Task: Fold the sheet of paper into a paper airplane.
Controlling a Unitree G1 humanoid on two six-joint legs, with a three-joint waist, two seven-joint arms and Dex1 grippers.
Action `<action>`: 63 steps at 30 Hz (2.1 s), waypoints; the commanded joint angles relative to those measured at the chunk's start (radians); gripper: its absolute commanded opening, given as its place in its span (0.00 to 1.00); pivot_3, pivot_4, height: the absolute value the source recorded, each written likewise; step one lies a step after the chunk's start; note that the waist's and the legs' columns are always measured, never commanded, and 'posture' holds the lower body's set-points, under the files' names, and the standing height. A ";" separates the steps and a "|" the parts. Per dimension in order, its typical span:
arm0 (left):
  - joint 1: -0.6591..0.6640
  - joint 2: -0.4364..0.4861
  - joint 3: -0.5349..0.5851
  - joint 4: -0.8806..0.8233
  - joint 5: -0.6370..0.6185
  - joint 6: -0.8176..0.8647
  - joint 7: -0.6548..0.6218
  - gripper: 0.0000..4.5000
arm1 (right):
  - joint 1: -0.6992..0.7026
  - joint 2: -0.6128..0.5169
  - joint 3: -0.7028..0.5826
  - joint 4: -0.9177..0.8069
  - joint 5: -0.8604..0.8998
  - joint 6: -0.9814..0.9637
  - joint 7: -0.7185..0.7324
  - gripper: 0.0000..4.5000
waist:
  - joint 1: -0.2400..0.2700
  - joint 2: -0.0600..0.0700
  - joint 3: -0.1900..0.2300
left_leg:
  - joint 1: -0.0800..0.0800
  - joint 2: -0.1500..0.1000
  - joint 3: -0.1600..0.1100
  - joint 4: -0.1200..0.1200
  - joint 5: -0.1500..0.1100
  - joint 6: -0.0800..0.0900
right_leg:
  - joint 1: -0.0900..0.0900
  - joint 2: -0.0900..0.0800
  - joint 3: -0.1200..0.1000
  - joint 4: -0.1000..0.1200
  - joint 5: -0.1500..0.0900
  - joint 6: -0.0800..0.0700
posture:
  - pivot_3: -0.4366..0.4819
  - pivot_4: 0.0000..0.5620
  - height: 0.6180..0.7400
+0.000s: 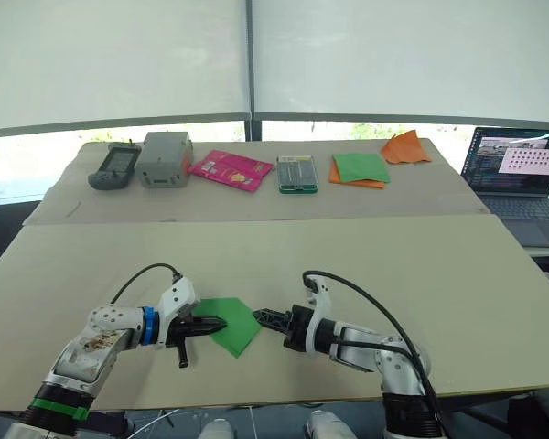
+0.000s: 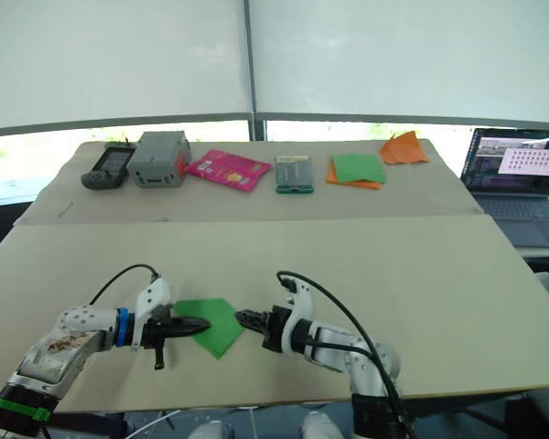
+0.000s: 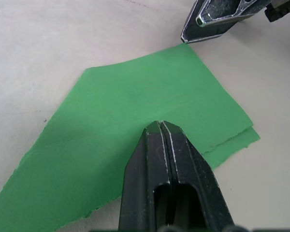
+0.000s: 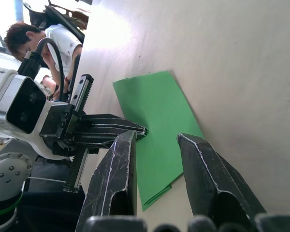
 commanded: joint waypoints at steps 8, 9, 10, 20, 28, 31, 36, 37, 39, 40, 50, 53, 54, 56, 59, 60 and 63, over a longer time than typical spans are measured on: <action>0.006 -0.005 -0.027 0.034 0.034 0.031 0.018 0.00 | -0.032 0.132 -0.009 0.164 0.148 -0.008 -0.042 0.35 | -0.003 0.000 0.000 | 0.000 0.000 0.000 -0.001 0.000 0.000 | 0.000 0.000 0.000 0.000 0.000 0.000 | 0.48 0.27 1.00; 0.007 -0.004 -0.026 0.034 0.035 0.031 0.019 0.00 | -0.042 0.134 -0.011 0.179 0.152 -0.021 -0.044 0.35 | -0.004 0.000 0.000 | 0.001 0.001 0.000 -0.001 0.000 0.000 | 0.000 0.000 0.000 0.000 0.000 0.000 | 0.48 0.27 1.00; 0.008 -0.004 -0.025 0.034 0.035 0.032 0.019 0.00 | -0.049 0.135 -0.013 0.190 0.155 -0.030 -0.046 0.35 | -0.007 0.000 0.000 | 0.001 0.001 0.000 -0.001 0.000 0.000 | 0.000 0.000 0.000 0.000 0.000 0.000 | 0.48 0.27 1.00; 0.010 -0.005 -0.026 0.033 0.033 0.031 0.022 0.00 | -0.087 0.111 0.009 0.228 0.187 -0.062 -0.063 0.35 | -0.027 0.000 0.000 | 0.001 0.001 -0.001 -0.002 0.000 0.001 | 0.000 0.001 0.000 0.000 0.000 0.000 | 0.48 0.27 1.00; 0.012 -0.006 -0.025 0.026 0.031 0.032 0.021 0.00 | -0.071 0.036 -0.062 0.058 0.386 0.014 -0.205 0.35 | -0.022 0.006 0.006 | -0.003 0.000 0.000 -0.002 0.000 0.001 | -0.002 0.000 0.000 -0.001 0.000 0.000 | 0.48 0.27 1.00; 0.016 0.003 -0.013 0.011 0.020 0.040 0.018 0.00 | -0.047 0.015 -0.068 0.002 0.478 0.024 -0.275 0.35 | -0.022 0.007 0.006 | -0.004 0.000 -0.001 -0.002 0.004 0.007 | -0.002 0.000 0.000 -0.001 0.000 0.000 | 0.48 0.27 1.00; 0.043 0.036 0.035 -0.015 -0.006 0.058 0.010 0.00 | 0.004 -0.014 -0.028 -0.055 0.579 -0.001 -0.368 0.35 | -0.028 0.006 0.008 | -0.005 0.001 -0.001 -0.002 0.004 0.007 | -0.003 0.000 0.000 -0.002 0.000 0.000 | 0.48 0.27 1.00; 0.049 0.042 0.043 -0.020 -0.013 0.064 0.010 0.00 | 0.012 -0.018 -0.018 -0.056 0.589 -0.007 -0.381 0.35 | -0.029 0.006 0.008 | -0.005 0.001 0.000 -0.003 0.003 0.006 | -0.004 -0.001 0.000 -0.002 0.000 0.000 | 0.48 0.27 1.00; 0.061 0.051 0.055 -0.035 -0.024 0.073 0.010 0.00 | 0.026 -0.025 0.000 -0.059 0.607 -0.019 -0.401 0.35 | -0.029 0.006 0.008 | -0.006 0.001 0.000 -0.003 0.003 0.006 | -0.005 -0.002 0.000 -0.002 0.000 0.000 | 0.48 0.27 1.00; 0.066 0.055 0.058 -0.040 -0.028 0.076 0.010 0.00 | 0.032 -0.026 0.010 -0.057 0.615 -0.024 -0.407 0.35 | -0.029 0.006 0.008 | -0.007 0.001 0.000 -0.004 0.003 0.006 | -0.006 -0.002 0.000 -0.002 0.000 -0.001 | 0.48 0.27 1.00; 0.098 0.072 0.059 -0.031 -0.001 0.060 0.018 0.00 | 0.057 -0.051 0.069 -0.029 0.642 -0.081 -0.419 0.35 | -0.024 0.006 0.008 | -0.009 0.001 0.001 -0.007 0.003 0.006 | -0.009 -0.003 0.000 -0.003 0.000 -0.001 | 0.48 0.27 1.00; 0.096 0.052 0.035 -0.029 0.019 0.051 0.037 0.00 | 0.057 -0.062 0.073 -0.022 0.642 -0.098 -0.418 0.35 | -0.021 0.006 0.008 | -0.009 0.001 0.001 -0.007 0.003 0.006 | -0.009 -0.004 0.000 -0.003 0.000 -0.001 | 0.48 0.27 1.00; 0.098 0.047 0.030 -0.034 0.021 0.050 0.040 0.00 | 0.057 -0.066 0.074 -0.020 0.641 -0.102 -0.417 0.35 | -0.019 0.006 0.008 | -0.009 0.001 0.001 -0.007 0.003 0.006 | -0.009 -0.004 0.000 -0.003 0.000 -0.001 | 0.48 0.27 1.00; 0.107 0.041 0.019 -0.035 0.031 0.041 0.047 0.00 | 0.062 -0.070 0.078 -0.014 0.638 -0.110 -0.415 0.35 | -0.017 0.006 0.008 | -0.010 0.000 0.001 -0.007 0.003 0.006 | -0.009 -0.004 0.000 -0.003 0.000 -0.001 | 0.48 0.27 1.00; 0.114 0.038 0.016 -0.033 0.035 0.039 0.053 0.00 | 0.066 -0.051 0.088 0.016 0.626 -0.128 -0.410 0.35 | -0.014 0.006 0.008 | -0.010 0.000 0.001 -0.007 0.003 0.005 | -0.009 -0.005 0.000 -0.004 0.000 -0.001 | 0.48 0.27 1.00; 0.115 0.039 0.016 -0.033 0.035 0.039 0.055 0.00 | 0.065 -0.044 0.092 0.029 0.624 -0.132 -0.407 0.35 | -0.013 0.006 0.008 | -0.010 0.000 0.001 -0.007 0.002 0.005 | -0.009 -0.005 0.000 -0.004 0.000 -0.001 | 0.48 0.27 1.00; 0.116 0.040 0.017 -0.036 0.034 0.042 0.060 0.00 | 0.052 -0.015 0.097 0.094 0.608 -0.145 -0.404 0.35 | -0.011 0.006 0.008 | -0.010 0.000 0.001 -0.007 0.002 0.005 | -0.009 -0.005 0.000 -0.004 0.000 -0.001 | 0.48 0.27 1.00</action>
